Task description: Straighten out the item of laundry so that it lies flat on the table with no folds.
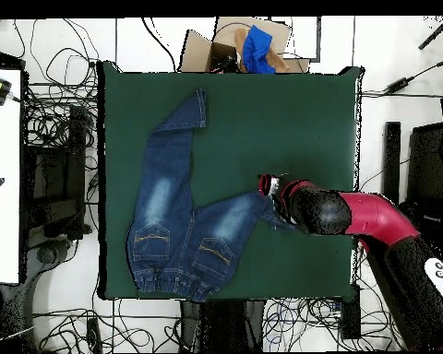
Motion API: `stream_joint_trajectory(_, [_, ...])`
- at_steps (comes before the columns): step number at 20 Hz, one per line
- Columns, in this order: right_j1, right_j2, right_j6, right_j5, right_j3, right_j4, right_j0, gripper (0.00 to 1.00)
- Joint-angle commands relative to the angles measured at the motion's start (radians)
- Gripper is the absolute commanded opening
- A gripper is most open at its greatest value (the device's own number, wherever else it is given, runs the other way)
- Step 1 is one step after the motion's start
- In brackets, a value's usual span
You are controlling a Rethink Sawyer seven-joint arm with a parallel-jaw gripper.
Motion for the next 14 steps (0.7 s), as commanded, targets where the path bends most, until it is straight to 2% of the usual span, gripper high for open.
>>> stream_joint_trajectory(1, [0.013, 0.031, -0.030, -0.030, 0.065, -0.019, 0.020, 1.00])
stream_joint_trajectory(8, [0.069, -0.018, -0.049, -0.039, 0.013, -0.071, 0.036, 1.00])
stream_joint_trajectory(12, [0.058, -0.205, 0.083, -0.114, -0.048, -0.200, 0.151, 1.00])
stream_joint_trajectory(14, [0.062, -0.273, 0.140, -0.138, -0.067, -0.231, 0.196, 1.00])
